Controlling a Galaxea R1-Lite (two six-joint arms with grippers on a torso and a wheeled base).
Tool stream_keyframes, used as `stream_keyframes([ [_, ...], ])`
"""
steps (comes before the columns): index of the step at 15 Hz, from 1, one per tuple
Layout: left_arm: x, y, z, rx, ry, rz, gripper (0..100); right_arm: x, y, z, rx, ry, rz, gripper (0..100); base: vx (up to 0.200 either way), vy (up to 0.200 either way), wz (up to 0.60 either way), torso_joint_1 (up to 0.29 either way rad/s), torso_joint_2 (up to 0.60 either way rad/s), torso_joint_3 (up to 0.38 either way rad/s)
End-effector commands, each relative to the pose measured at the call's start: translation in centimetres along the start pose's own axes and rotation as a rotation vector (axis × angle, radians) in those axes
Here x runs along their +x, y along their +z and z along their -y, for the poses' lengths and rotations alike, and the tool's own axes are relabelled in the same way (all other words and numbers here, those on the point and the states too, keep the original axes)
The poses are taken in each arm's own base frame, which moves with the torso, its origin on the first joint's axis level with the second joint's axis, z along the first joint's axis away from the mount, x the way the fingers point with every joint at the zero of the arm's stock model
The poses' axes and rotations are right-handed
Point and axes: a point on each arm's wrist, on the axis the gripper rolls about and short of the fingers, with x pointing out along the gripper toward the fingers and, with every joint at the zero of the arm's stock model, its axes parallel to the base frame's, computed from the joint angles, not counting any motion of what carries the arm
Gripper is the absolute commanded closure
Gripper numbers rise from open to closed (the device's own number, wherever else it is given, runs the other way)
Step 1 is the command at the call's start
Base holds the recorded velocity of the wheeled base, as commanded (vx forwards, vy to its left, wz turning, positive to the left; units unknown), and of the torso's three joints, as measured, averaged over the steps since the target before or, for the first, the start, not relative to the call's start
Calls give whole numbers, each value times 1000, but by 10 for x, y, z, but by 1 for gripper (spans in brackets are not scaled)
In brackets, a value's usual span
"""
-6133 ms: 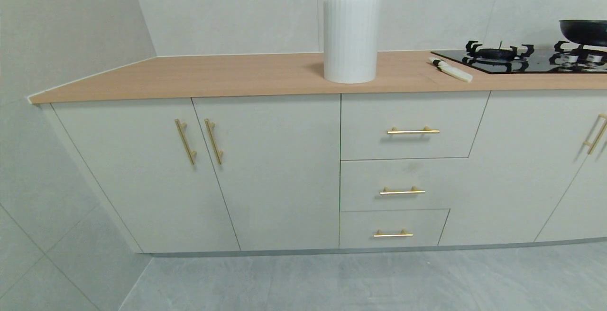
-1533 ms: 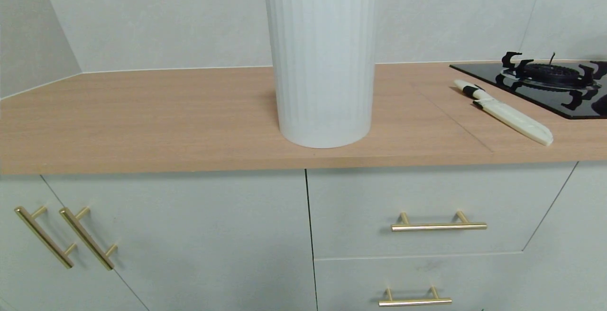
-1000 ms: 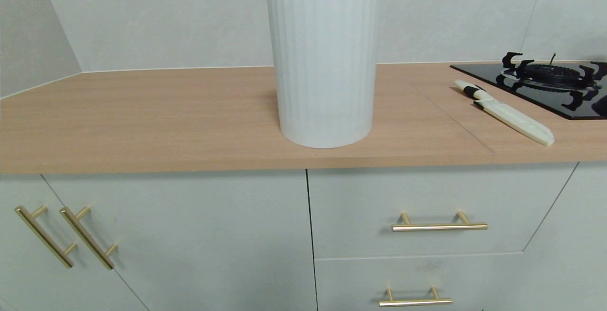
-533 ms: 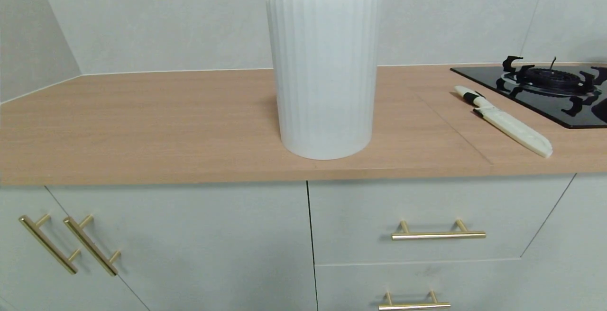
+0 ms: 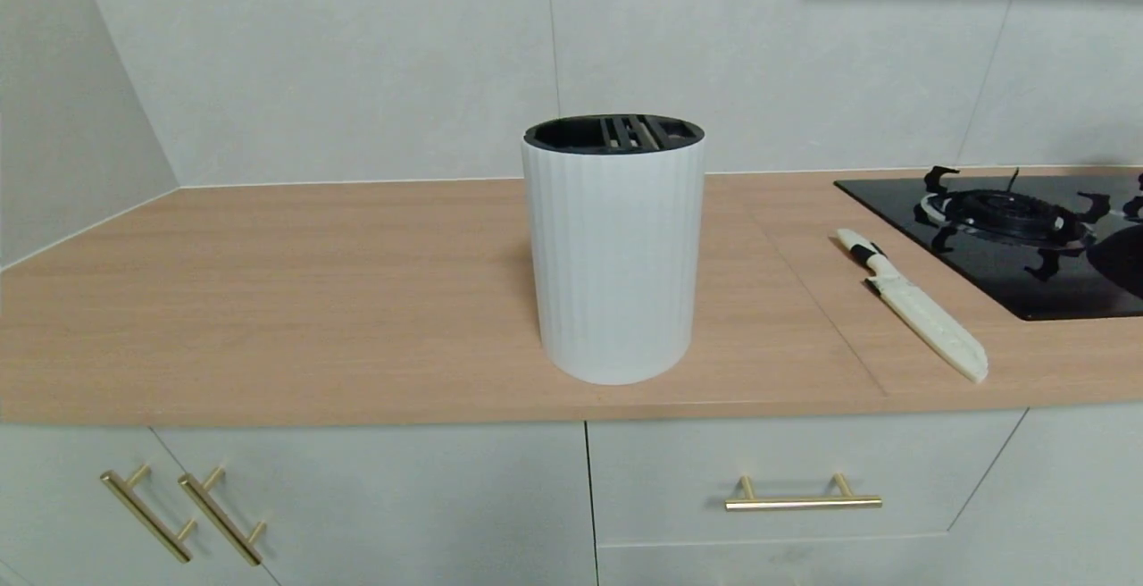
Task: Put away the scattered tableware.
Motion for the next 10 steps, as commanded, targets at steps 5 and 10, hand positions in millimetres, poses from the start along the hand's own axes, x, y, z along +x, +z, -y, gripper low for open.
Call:
stream_keyframes([
  [5, 0, 0, 0, 0, 1, -1, 0, 0, 0, 0, 0, 0, -1, 0, 0, 0, 0, 196, -472, -281],
  [10, 0, 0, 0, 0, 1, -1, 0, 0, 0, 0, 0, 0, -1, 0, 0, 0, 0, 227, -498, -283],
])
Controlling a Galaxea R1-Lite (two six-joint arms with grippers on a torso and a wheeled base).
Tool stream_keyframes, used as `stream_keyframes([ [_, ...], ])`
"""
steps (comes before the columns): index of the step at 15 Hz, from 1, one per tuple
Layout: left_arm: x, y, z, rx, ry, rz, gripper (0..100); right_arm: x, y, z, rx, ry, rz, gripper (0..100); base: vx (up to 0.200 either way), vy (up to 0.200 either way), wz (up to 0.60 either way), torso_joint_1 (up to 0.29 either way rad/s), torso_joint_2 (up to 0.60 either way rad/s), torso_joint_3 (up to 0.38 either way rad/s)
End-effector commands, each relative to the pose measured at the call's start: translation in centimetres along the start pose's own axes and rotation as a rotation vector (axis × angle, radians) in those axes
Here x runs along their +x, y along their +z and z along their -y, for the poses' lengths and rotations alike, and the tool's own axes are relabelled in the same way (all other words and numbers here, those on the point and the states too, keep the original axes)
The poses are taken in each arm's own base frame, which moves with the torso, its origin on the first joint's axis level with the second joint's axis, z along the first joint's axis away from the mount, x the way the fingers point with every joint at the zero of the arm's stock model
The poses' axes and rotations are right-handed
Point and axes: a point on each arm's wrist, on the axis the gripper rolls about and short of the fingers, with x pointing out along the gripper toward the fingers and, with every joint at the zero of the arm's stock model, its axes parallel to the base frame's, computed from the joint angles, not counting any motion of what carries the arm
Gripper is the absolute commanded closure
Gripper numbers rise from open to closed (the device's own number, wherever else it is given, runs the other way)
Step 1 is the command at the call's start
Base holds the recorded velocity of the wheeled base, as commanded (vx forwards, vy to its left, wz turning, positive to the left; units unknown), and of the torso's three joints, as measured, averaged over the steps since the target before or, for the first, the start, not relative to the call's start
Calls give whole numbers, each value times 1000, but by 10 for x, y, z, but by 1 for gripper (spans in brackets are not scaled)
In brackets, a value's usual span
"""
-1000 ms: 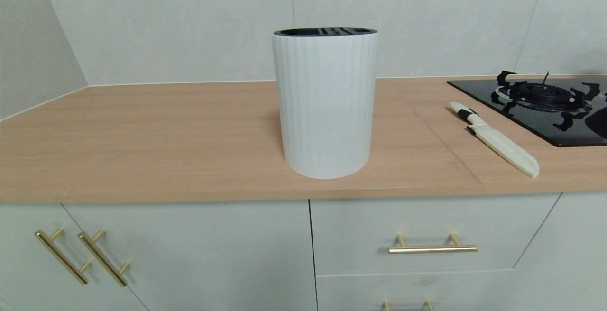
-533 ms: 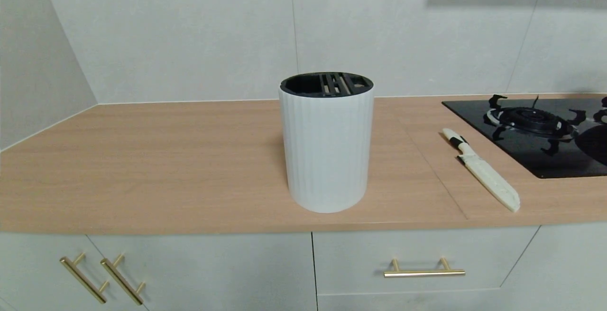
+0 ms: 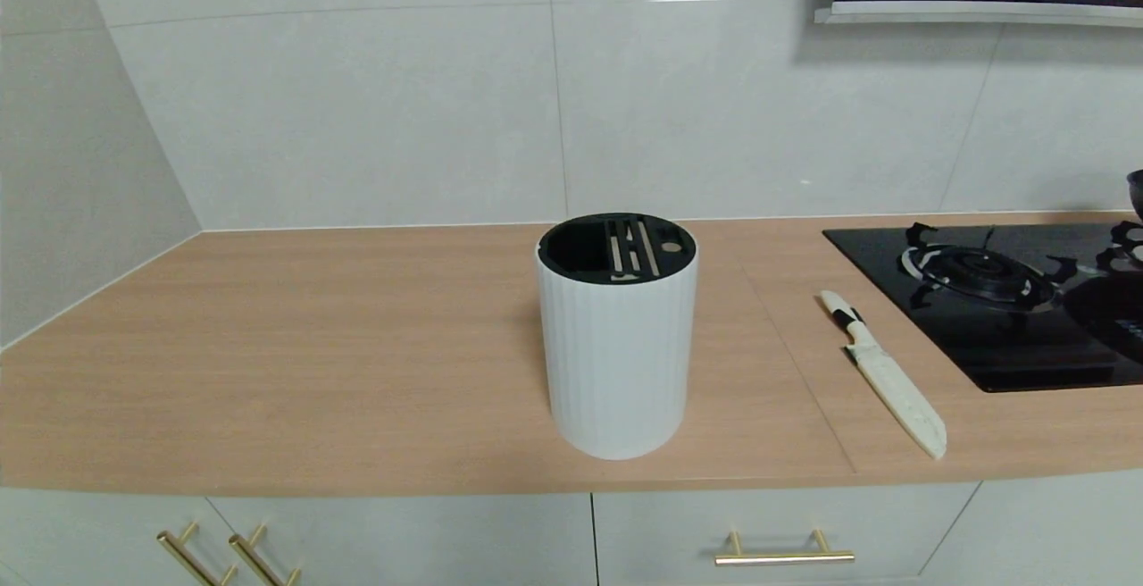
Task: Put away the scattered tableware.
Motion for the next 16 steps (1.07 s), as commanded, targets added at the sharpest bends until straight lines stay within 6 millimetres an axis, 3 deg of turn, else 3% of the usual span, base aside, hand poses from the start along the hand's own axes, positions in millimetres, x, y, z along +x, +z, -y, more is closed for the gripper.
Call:
stream_keyframes([
  [1, 0, 0, 0, 0, 1, 0, 0, 0, 0, 0, 0, 0, -1, 0, 0, 0, 0, 246, -520, -281],
  [16, 0, 0, 0, 0, 1, 0, 0, 0, 0, 0, 0, 0, -2, 0, 0, 0, 0, 250, -530, -283],
])
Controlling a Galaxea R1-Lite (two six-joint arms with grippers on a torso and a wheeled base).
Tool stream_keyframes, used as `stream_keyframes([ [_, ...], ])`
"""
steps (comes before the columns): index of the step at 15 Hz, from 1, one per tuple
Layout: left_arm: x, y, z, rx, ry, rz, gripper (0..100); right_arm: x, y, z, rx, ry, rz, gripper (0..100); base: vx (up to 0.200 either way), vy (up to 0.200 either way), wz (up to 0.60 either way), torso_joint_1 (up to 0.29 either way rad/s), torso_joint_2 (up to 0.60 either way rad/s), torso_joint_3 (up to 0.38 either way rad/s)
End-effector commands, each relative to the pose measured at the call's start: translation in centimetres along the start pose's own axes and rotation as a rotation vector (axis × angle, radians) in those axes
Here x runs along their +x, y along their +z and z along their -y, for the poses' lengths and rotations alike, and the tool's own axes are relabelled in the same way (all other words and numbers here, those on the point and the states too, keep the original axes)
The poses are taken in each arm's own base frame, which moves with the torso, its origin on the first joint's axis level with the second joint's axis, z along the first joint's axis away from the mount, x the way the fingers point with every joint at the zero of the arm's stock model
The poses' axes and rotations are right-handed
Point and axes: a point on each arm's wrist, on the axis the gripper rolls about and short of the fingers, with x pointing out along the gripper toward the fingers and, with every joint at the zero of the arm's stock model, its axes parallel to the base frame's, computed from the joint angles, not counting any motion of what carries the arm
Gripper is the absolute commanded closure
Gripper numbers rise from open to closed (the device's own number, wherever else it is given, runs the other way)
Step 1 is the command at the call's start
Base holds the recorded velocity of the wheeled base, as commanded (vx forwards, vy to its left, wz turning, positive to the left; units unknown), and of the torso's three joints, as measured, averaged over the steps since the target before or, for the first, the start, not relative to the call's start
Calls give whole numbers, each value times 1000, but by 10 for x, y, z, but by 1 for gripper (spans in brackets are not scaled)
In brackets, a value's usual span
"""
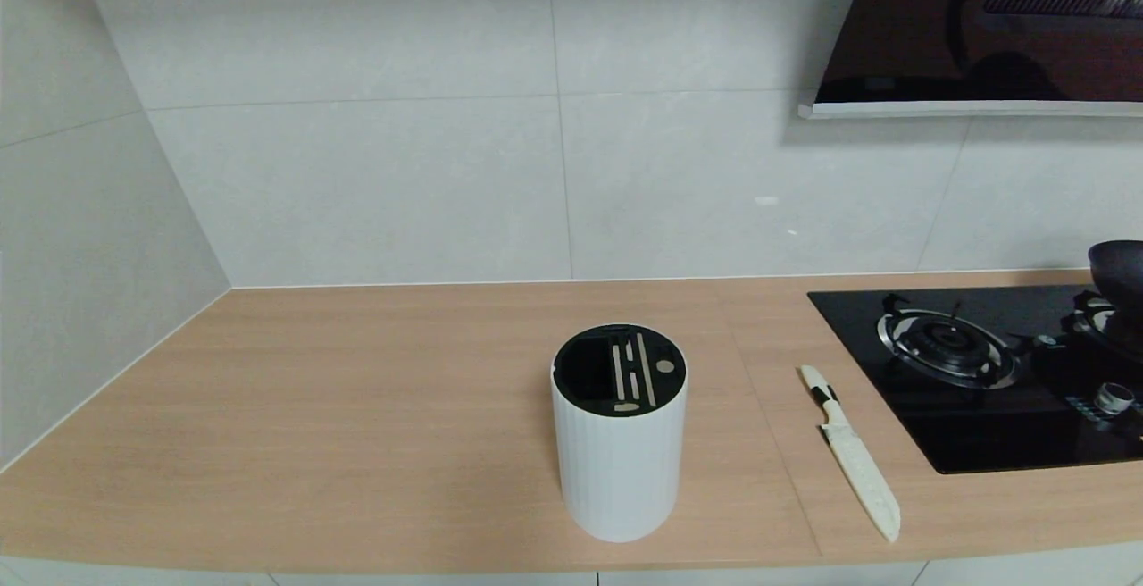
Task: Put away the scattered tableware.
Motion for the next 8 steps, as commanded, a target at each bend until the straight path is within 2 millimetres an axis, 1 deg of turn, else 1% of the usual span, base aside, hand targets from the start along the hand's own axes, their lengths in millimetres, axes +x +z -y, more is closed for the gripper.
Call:
stream_keyframes([
  [1, 0, 0, 0, 0, 0, 0, 0, 0, 0, 0, 0, 0, -2, 0, 0, 0, 0, 178, -373, -203],
  [3, 0, 0, 0, 0, 1, 0, 0, 0, 0, 0, 0, 0, 0, 0, 0, 0, 0, 49, -95, -54],
  [8, 0, 0, 0, 1, 1, 0, 0, 0, 0, 0, 0, 0, 0, 0, 0, 0, 0, 0, 0, 0],
])
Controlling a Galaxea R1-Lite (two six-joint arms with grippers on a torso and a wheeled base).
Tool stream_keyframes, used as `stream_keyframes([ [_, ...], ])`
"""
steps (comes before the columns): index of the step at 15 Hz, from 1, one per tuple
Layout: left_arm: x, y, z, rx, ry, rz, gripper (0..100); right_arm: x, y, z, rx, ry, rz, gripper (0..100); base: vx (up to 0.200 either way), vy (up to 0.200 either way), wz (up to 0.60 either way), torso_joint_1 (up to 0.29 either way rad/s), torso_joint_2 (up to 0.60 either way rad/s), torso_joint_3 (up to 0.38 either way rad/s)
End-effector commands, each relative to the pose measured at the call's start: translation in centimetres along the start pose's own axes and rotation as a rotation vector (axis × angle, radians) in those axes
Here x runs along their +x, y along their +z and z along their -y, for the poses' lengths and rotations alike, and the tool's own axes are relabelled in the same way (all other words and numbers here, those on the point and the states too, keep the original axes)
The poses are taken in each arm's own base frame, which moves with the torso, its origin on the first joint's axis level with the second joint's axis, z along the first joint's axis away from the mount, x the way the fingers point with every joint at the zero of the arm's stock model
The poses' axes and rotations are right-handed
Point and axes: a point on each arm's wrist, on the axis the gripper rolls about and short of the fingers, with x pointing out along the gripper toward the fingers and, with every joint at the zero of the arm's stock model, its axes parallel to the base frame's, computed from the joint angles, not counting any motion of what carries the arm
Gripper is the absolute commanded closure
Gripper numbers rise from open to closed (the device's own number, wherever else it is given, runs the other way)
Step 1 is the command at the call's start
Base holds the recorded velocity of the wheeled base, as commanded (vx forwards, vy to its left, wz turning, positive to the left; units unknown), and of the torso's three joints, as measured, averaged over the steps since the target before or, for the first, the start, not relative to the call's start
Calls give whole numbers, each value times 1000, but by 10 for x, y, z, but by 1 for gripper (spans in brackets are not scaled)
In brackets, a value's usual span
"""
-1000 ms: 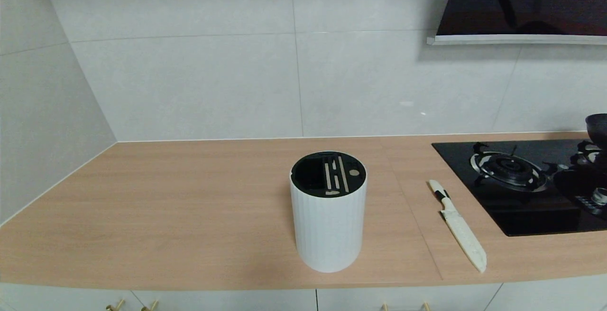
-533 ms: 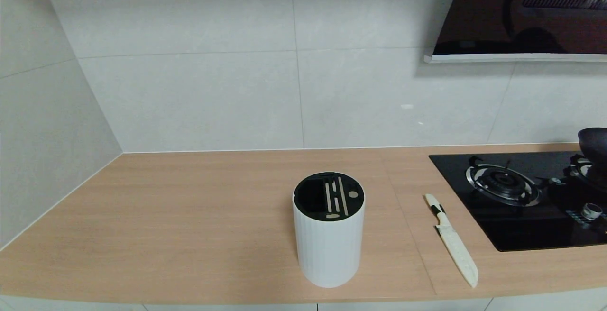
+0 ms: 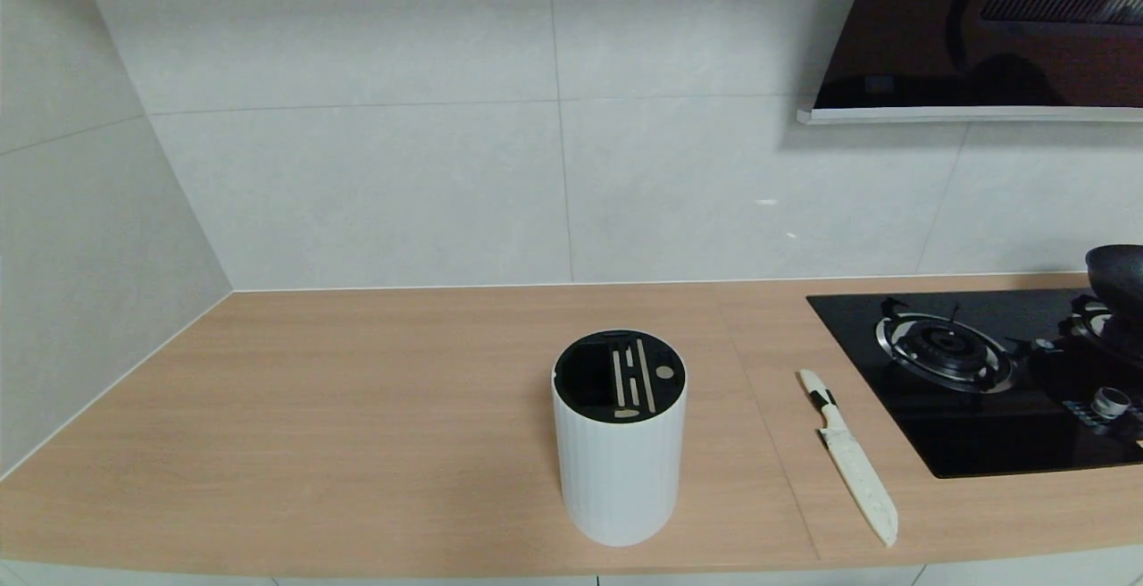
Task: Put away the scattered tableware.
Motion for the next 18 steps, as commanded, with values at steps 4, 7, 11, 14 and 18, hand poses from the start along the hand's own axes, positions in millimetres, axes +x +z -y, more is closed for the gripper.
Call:
stream_keyframes([
  [4, 0, 0, 0, 1, -1, -1, 0, 0, 0, 0, 0, -1, 0, 0, 0, 0, 0, 0, 0, 0],
  [7, 0, 0, 0, 1, 1, -1, 0, 0, 0, 0, 0, -1, -2, 0, 0, 0, 0, 0, 0, 0],
  [11, 0, 0, 0, 1, 1, -1, 0, -4, 16, 0, -18, -4, 66, 0, 0, 0, 0, 0, 0, 0],
  [14, 0, 0, 0, -1, 1, -1, 0, -1, 75, 0, 26, 55, 69, 0, 0, 0, 0, 0, 0, 0],
  [18, 0, 0, 0, -1, 1, -1, 0, 40, 104, -3, 17, 107, -119, 0, 0, 0, 0, 0, 0, 0],
])
